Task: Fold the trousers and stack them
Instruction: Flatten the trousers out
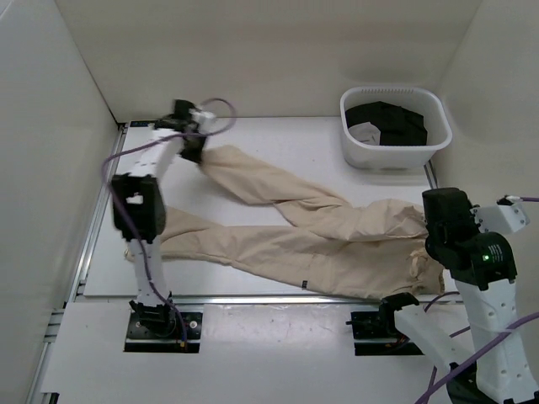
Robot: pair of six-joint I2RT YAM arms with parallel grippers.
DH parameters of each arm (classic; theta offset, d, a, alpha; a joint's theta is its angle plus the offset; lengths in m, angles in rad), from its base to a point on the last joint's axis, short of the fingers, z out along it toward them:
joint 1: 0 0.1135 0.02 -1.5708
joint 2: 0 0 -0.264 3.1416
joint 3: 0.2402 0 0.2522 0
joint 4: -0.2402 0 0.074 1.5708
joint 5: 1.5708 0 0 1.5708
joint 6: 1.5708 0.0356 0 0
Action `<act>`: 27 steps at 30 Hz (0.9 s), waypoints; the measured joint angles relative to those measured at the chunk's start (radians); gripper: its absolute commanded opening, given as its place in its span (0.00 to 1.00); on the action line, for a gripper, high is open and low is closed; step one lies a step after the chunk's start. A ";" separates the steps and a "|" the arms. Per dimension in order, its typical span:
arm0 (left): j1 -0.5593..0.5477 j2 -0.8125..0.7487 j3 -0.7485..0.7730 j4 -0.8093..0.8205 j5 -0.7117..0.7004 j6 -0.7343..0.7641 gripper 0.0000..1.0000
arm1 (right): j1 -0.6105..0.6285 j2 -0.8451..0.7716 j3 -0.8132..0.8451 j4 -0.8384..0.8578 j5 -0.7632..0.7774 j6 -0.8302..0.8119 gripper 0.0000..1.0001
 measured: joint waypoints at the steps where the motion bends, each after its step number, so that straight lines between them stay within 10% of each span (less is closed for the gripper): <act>1: 0.078 -0.072 -0.029 -0.009 -0.021 0.018 0.14 | 0.000 -0.010 0.000 0.000 0.003 0.000 0.00; 5: 0.349 -0.409 -0.143 -0.046 -0.131 0.105 0.14 | 0.000 -0.050 0.000 -0.004 -0.007 -0.014 0.00; 13: 0.436 -0.908 -0.457 -0.077 -0.335 0.310 0.14 | 0.000 -0.104 0.020 -0.008 -0.024 -0.025 0.00; 27: 0.676 -0.774 -0.509 -0.092 -0.352 0.468 0.14 | 0.000 -0.096 -0.029 0.021 -0.065 -0.082 0.00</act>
